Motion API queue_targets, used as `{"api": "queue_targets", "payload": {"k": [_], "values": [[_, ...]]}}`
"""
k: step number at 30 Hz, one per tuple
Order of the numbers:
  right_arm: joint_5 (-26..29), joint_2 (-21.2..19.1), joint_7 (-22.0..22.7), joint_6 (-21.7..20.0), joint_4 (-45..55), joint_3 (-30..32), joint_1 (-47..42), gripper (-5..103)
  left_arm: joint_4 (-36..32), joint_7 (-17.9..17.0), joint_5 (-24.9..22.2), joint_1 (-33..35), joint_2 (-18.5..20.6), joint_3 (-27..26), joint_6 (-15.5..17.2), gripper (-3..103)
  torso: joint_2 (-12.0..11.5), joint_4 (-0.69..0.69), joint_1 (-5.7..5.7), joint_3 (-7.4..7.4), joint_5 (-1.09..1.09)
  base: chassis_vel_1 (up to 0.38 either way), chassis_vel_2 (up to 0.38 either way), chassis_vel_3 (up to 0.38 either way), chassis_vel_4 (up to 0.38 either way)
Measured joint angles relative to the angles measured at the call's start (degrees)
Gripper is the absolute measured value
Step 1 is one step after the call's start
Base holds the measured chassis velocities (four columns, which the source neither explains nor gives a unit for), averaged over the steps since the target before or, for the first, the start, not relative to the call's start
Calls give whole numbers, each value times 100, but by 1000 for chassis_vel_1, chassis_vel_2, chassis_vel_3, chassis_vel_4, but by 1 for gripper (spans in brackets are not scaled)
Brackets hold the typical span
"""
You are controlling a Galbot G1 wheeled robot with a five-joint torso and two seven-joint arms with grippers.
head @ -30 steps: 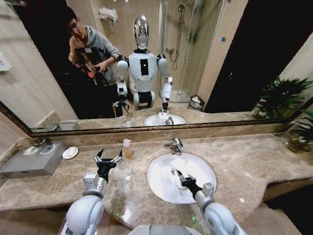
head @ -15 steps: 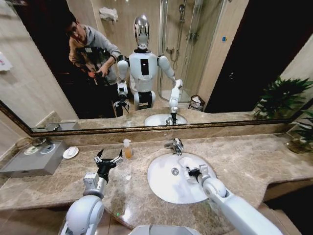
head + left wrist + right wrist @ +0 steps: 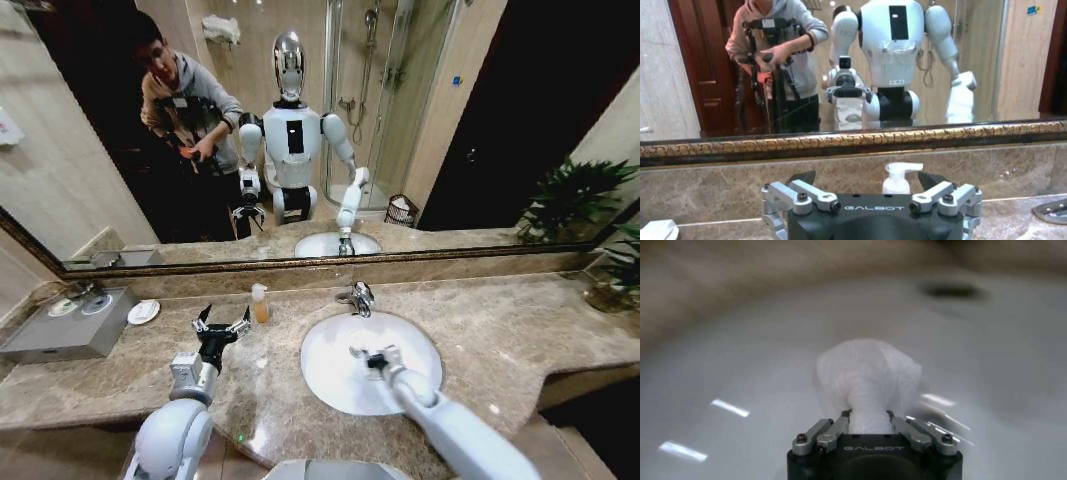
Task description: Pick up the towel from the sink counter and wipe the mirror surface.
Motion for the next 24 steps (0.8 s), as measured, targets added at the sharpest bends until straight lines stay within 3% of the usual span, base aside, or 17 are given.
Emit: {"api": "queue_targets", "payload": {"k": [2, 5, 9, 13, 14, 16, 21, 24], "values": [[390, 308, 188, -62, 217, -207, 179, 19, 0, -1, 0, 0, 0, -1, 0, 100, 0, 1, 0, 0, -4, 0, 0, 0, 0], [695, 455, 355, -118, 319, -325, 244, 19, 0, 0, 0, 0, 0, 0, 0, 100, 0, -5, 0, 0, -6, 0, 0, 0, 0], [737, 295, 332, -117, 316, -340, 130, 19, 0, 0, 0, 0, 0, 0, 0, 100, 0, 4, 0, -1, 5, 0, 0, 0, 0], [559, -494, 51, -87, 142, 129, -322, 19, 0, -1, 0, 1, 0, -2, 0, 100, 1, 4, 0, -1, 2, 0, 0, 0, 0], [559, -494, 51, -87, 142, 129, -322, 19, 0, -1, 0, 1, 0, -2, 0, 100, 1, 4, 0, -1, 2, 0, 0, 0, 0], [423, -1097, -107, -44, 65, 590, -612, 19, 0, 0, 0, -1, 0, 0, 0, 100, 0, 0, 0, -1, 4, 0, 0, 0, 0], [328, -1697, -113, -1, 111, 1135, -842, 19, 0, 0, 0, 0, 0, 0, 0, 100, 2, 3, -2, -2, 4, 0, 0, 0, 0], [136, -2010, -53, 43, 275, 1346, -812, 19, 0, -1, 0, 1, 0, 0, 0, 100, 1, -5, -1, 0, 2, 0, 0, 0, 0]]}}
